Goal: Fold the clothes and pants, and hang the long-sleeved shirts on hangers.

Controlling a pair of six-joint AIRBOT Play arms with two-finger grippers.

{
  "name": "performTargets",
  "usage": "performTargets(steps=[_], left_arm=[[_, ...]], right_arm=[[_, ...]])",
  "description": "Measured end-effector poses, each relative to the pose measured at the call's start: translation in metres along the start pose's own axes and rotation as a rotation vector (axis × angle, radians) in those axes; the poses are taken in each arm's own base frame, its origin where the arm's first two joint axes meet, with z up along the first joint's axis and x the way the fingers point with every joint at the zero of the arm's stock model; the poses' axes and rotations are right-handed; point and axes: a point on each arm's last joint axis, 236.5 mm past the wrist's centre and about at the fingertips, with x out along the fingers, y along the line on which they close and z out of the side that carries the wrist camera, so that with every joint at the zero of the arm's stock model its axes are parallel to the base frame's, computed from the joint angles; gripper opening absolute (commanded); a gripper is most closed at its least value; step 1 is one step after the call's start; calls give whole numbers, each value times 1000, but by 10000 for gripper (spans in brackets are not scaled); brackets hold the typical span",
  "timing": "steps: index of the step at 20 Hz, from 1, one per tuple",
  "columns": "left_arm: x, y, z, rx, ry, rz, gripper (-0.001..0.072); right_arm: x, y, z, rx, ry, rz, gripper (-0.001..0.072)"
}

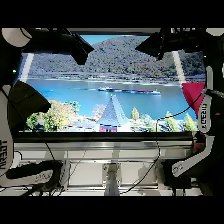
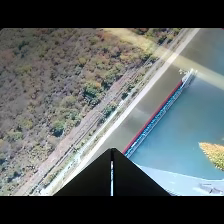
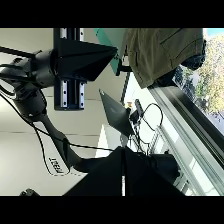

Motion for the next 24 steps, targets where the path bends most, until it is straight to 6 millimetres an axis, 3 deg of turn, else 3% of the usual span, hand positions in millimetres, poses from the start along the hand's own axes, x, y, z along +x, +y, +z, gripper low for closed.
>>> performTargets(steps=[10, 21, 23, 24], left_arm=[[0, 0, 0, 0, 0, 0, 14], [0, 0, 0, 0, 0, -1, 12], [-2, 10, -5, -45, 17, 32, 12], [-5, 24, -16, -93, 51, 81, 12]], right_arm=[[6, 0, -1, 8, 16, 22, 13], [29, 10, -12, -5, 69, 46, 13], [30, 11, -13, -10, 73, 47, 13], [31, 11, -14, -11, 74, 46, 13]])
